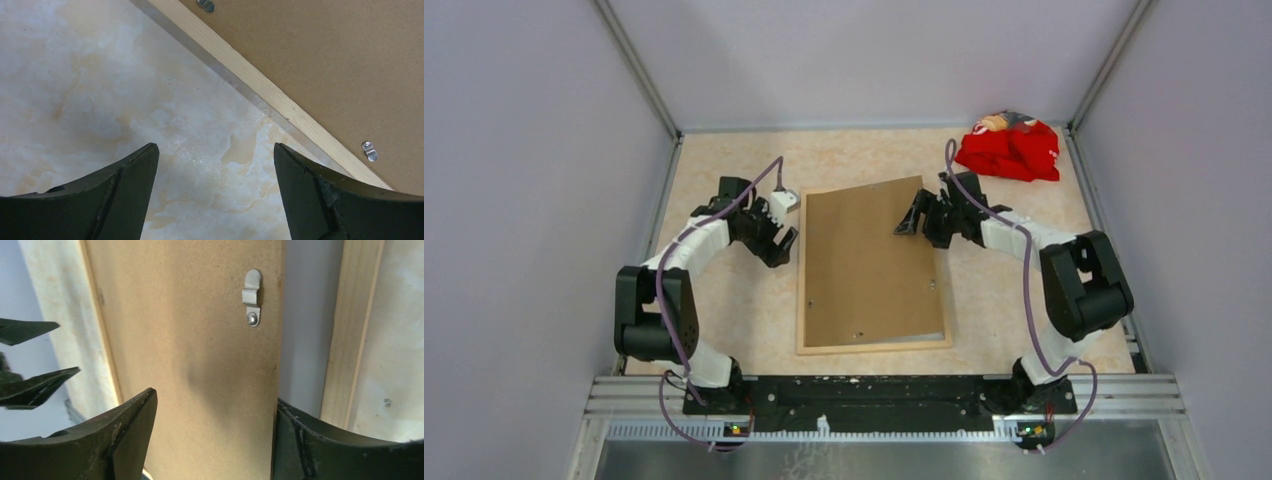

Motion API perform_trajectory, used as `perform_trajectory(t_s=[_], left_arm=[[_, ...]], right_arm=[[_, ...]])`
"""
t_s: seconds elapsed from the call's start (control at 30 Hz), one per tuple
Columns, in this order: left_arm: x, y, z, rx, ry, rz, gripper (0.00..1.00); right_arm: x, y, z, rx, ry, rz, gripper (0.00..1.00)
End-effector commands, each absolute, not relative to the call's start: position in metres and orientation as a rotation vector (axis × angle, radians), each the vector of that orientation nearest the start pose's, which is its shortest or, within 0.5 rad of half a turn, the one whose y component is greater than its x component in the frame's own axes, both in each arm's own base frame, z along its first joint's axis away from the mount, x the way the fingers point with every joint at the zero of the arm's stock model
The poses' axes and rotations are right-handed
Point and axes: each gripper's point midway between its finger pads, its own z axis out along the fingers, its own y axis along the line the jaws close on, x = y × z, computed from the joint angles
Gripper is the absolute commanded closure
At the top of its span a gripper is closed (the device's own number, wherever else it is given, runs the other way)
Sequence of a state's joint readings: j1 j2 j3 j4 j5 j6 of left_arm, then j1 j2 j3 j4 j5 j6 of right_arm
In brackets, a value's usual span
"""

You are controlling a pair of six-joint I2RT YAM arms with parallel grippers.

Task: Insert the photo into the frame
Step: Place the photo frame item in the photo frame.

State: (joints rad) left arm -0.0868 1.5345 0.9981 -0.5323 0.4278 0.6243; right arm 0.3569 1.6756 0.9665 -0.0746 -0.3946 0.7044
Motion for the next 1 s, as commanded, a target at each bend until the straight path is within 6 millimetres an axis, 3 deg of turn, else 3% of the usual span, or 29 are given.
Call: perform_trajectory(t_s=[0.0, 0.13, 0.33, 0.4, 0.7, 0.8, 0.87, 0.97], left_arm=[[0.331, -0.085, 0.078, 1.028, 2.281, -0.384, 0.09], [0.328, -0.086, 0.077, 1.027, 2.284, -0.398, 0.08], [0.319, -0.086, 0.072, 1.024, 2.305, -0.421, 0.08], [0.318, -0.087, 0.072, 1.025, 2.304, -0.422, 0.07], [0.311, -0.09, 0.07, 1.036, 2.314, -0.465, 0.06], [0.306, -0.094, 0.069, 1.037, 2.319, -0.511, 0.07], [0.304, -0.098, 0.069, 1.032, 2.323, -0.544, 0.08], [0.301, -0.102, 0.07, 1.025, 2.323, -0.585, 0.08]], right_arm=[[0.356, 0.221, 0.085, 0.157, 2.517, 0.73, 0.26], [0.358, 0.214, 0.091, 0.119, 2.543, 0.567, 0.17], [0.358, 0.208, 0.107, 0.042, 2.54, 0.41, 0.12], [0.359, 0.209, 0.109, 0.033, 2.542, 0.407, 0.02], [0.358, 0.204, 0.127, 0.041, 2.5, 0.395, 0.01], [0.357, 0.208, 0.149, 0.022, 2.444, 0.388, 0.01], [0.353, 0.224, 0.173, -0.058, 2.367, 0.448, 0.01], [0.336, 0.264, 0.214, -0.157, 2.162, 0.797, 0.01]])
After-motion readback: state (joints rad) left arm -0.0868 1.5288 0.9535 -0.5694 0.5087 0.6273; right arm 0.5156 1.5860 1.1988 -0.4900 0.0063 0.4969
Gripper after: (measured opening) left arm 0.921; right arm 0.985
